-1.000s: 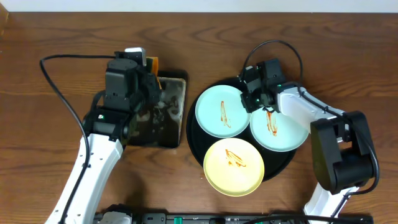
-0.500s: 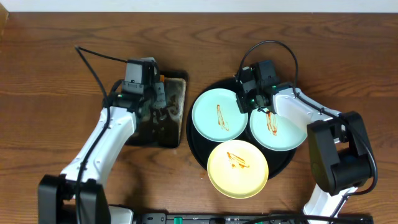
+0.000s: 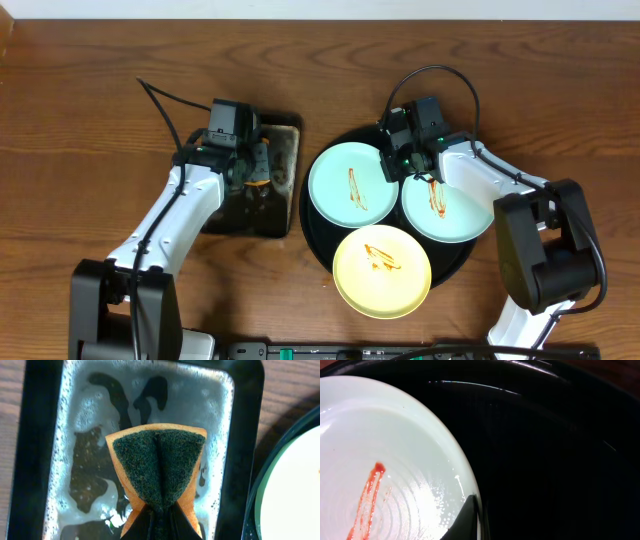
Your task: Clean dirty plates on tray and stack at the side
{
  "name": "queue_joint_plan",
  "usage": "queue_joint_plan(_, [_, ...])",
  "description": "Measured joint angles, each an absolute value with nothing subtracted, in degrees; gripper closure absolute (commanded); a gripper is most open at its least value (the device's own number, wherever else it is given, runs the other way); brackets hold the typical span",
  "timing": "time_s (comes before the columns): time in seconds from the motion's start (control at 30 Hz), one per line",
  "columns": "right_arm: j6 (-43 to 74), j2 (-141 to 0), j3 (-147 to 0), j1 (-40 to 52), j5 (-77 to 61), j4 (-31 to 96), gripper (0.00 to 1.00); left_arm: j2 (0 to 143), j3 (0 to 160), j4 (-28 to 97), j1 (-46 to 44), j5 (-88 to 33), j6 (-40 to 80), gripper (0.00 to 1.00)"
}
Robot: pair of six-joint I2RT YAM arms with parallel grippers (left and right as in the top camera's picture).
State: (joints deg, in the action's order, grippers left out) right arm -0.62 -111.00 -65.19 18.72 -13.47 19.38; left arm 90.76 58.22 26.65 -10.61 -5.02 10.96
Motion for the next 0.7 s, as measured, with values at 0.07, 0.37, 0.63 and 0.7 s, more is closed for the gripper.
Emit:
queue_joint_plan(0.07, [-0.6, -111.0, -65.2, 18.7, -13.5, 19.4, 0.99, 90.8, 58.2, 27.2, -10.6, -5.4, 11.0, 0.92])
queue_joint_plan(0.37, [-0.6, -111.0, -65.2, 18.7, -13.5, 19.6, 0.99, 90.8, 58.2, 28.1, -10.6, -6.3, 12.3, 0.92])
queue_joint_plan(0.63, [-0.6, -111.0, -65.3, 18.7, -13.5, 19.9, 0.99, 90.8, 62.5, 34.3, -12.1, -8.7, 13.5, 0.93])
queue_joint_plan(0.7, [-0.5, -111.0, -65.3, 18.7, -13.5, 20.1, 0.99, 90.8, 65.2, 34.3, -13.6, -8.9, 13.5, 0.93])
